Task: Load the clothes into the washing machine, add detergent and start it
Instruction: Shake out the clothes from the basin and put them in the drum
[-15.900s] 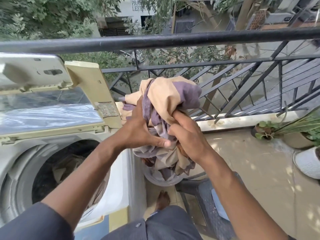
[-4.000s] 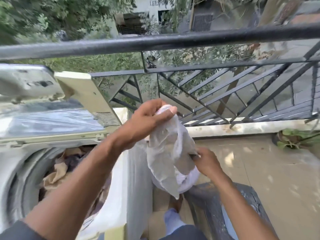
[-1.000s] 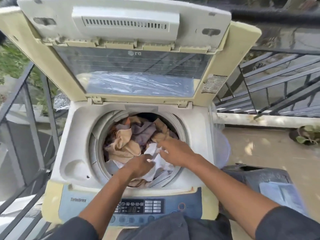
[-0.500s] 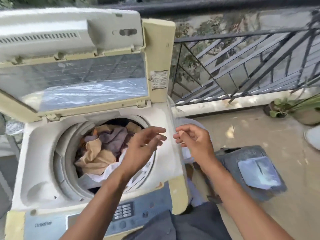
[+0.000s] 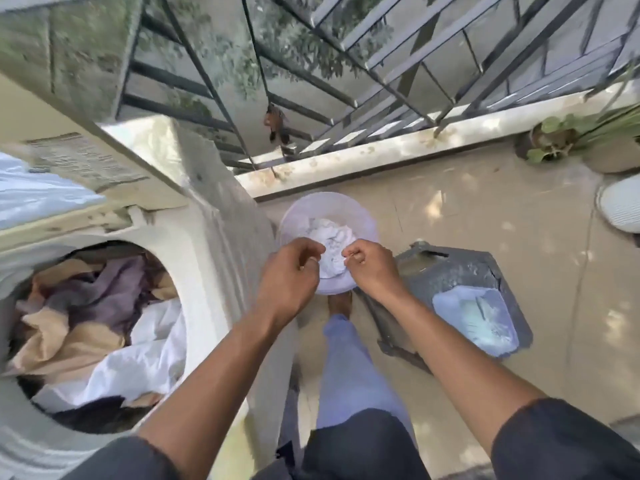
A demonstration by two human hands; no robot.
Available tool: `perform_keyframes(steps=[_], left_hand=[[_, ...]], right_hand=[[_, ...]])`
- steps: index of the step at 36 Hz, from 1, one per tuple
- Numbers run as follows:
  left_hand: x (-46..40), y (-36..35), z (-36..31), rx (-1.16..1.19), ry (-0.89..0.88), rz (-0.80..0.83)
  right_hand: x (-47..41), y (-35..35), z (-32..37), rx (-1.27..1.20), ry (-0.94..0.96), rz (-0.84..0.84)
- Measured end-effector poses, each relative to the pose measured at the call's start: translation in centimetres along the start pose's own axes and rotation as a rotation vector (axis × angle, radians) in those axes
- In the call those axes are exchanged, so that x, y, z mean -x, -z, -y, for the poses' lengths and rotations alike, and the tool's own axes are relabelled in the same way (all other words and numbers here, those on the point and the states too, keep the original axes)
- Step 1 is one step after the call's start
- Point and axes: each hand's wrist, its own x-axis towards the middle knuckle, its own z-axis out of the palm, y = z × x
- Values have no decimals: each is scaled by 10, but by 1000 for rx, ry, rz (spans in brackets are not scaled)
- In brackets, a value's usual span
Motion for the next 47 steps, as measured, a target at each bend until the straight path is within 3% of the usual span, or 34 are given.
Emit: perform_keyframes(steps=[9, 16, 22, 33, 40, 47], left_hand=[[-115, -100, 59, -200, 326, 175], [-188, -145, 148, -499, 374, 375], [-243, -165, 192, -485, 406, 310], [-290, -190, 230, -234, 486, 132], [-292, -199, 237, -222, 485, 154], [-276, -195, 227, -238, 527, 178]], right_hand=[[-130, -43, -85, 283, -86, 240], [-223, -115, -156, 311, -89, 381], [-283, -183, -207, 279, -198, 432], [-349, -260, -258, 375, -264, 408], [-354, -270, -257, 539, -227, 348], [-328, -239, -235, 465, -179, 358]])
